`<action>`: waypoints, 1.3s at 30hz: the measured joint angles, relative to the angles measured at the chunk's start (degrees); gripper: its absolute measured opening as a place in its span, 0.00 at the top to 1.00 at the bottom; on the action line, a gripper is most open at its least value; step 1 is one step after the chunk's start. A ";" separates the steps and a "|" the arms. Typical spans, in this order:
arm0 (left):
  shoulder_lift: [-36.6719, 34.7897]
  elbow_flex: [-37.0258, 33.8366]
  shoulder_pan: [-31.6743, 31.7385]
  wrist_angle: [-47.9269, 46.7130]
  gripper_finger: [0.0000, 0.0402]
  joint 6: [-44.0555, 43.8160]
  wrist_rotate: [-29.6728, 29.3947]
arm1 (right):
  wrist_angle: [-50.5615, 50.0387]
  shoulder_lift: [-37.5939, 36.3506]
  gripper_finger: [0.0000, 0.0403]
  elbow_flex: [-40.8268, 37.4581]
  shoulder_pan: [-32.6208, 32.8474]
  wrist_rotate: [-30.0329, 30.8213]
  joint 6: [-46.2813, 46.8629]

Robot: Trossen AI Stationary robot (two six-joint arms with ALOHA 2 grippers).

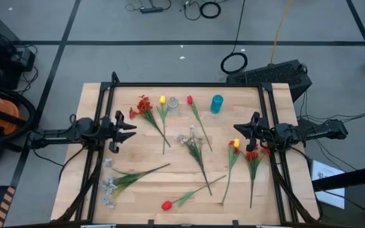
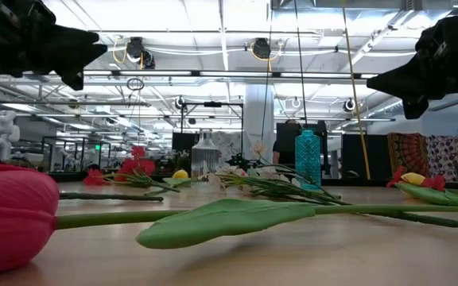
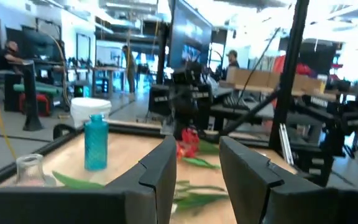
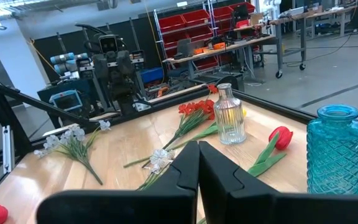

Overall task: Sort flowers into vase by color
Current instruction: Put the left red flower into the transparent vase

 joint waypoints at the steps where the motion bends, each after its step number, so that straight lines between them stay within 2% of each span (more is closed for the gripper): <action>1: 0.00 0.17 0.00 -0.33 0.68 -2.34 -1.90 | 0.03 0.00 1.00 0.02 0.00 -0.02 0.00; 4: 0.84 2.55 -0.01 -2.45 0.68 -7.02 -6.81 | 0.06 0.00 1.00 0.02 0.00 -0.02 -0.01; 9: 6.65 11.23 -1.91 -6.19 0.73 -4.03 -14.55 | 0.08 0.00 1.00 0.02 0.00 -0.01 0.00; 16: 25.05 26.75 -5.21 -16.24 0.79 -5.48 -24.50 | 0.08 0.00 1.00 0.01 0.01 -0.01 -0.01; 22: 43.36 40.51 -5.88 -26.82 0.80 -19.05 -32.65 | 0.08 0.00 1.00 0.01 0.02 0.00 0.00; 26: 53.75 49.82 -5.28 -34.94 0.80 -23.68 -34.28 | 0.08 0.00 1.00 0.00 0.02 -0.02 0.00; 33: 68.20 65.24 -0.13 -55.95 0.80 -42.25 -32.71 | 0.06 0.00 1.00 0.02 0.00 -0.02 0.00; 36: 73.18 69.78 3.32 -66.10 0.80 -47.73 -29.08 | 0.07 -0.02 1.00 0.01 0.02 0.00 0.00; 39: 76.96 71.06 6.35 -71.70 0.80 -52.05 -28.71 | 0.06 -0.01 1.00 0.00 0.02 0.00 0.00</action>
